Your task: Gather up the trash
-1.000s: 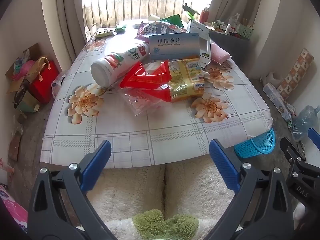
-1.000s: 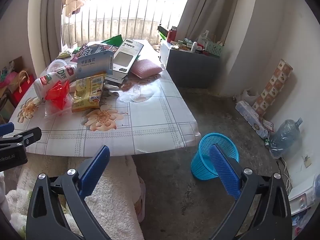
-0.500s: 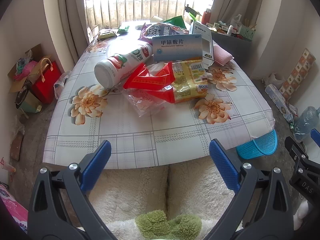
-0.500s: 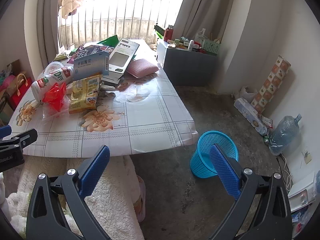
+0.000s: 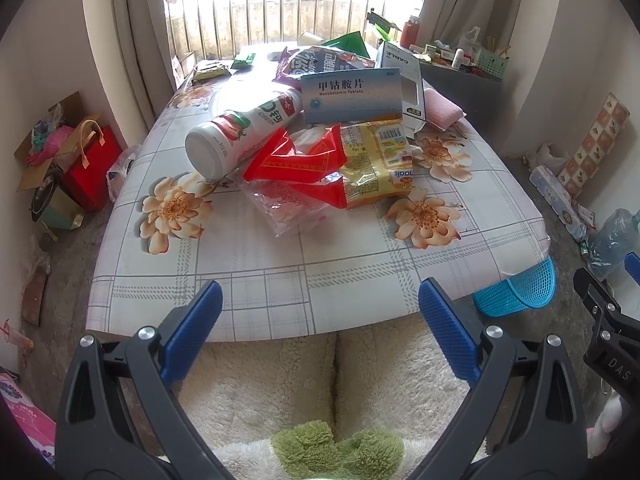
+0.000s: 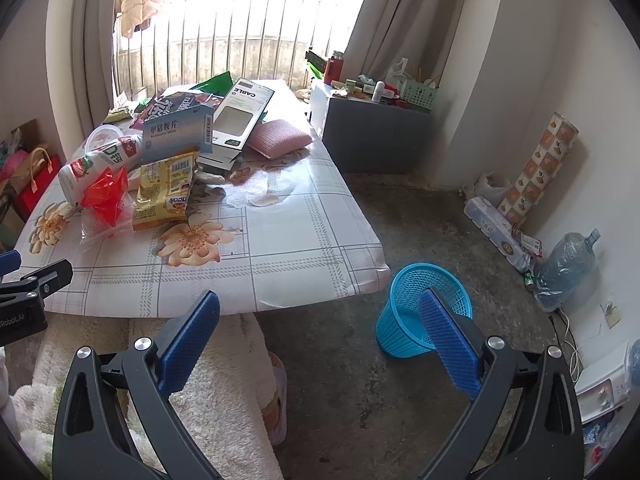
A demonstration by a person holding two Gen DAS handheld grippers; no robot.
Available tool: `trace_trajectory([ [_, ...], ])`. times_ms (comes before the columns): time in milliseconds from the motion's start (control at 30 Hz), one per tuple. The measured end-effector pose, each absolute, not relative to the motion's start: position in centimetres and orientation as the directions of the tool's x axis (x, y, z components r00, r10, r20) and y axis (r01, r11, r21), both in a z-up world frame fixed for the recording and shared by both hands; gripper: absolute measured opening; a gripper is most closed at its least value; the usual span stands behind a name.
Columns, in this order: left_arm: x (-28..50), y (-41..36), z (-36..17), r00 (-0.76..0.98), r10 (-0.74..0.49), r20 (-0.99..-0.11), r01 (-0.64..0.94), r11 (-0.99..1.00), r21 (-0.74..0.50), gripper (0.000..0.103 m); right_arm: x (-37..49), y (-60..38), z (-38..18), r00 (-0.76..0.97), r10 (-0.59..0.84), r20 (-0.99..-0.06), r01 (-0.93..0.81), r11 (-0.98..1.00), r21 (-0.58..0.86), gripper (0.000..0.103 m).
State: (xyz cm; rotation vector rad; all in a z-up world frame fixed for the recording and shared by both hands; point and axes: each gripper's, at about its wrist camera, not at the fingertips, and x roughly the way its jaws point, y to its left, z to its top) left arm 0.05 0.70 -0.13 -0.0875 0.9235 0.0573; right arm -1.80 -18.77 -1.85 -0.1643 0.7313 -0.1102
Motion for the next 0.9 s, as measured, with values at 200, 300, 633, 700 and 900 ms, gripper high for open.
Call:
trace_trajectory([
  [200,0.3,0.9,0.2,0.615,0.023,-0.789,-0.073,0.997,-0.028,0.094,-1.7,-18.8,-1.6,0.744,-0.165,-0.648,0.052,0.98,-0.191,0.097],
  [300,0.3,1.2,0.4,0.626,0.026,-0.78,-0.059,0.998,-0.014,0.094,-1.6,-18.9,-1.6,0.744,-0.169,-0.647,0.055,0.98,-0.193,0.097],
  [633,0.1,1.8,0.1,0.631,0.045,-0.775,-0.052,0.999,0.016,0.094,-1.4,-19.0,-1.5,0.743,-0.181,-0.644,0.065,0.978,-0.199,0.097],
  [700,0.0,1.9,0.0,0.627,0.045,-0.778,-0.054,0.998,0.015,0.094,-1.4,-19.0,-1.6,0.743,-0.181,-0.645,0.066,0.978,-0.199,0.097],
  [900,0.0,1.9,-0.3,0.621,0.043,-0.783,-0.051,0.999,0.015,0.094,-1.4,-19.1,-1.6,0.741,-0.178,-0.647,0.065,0.979,-0.194,0.097],
])
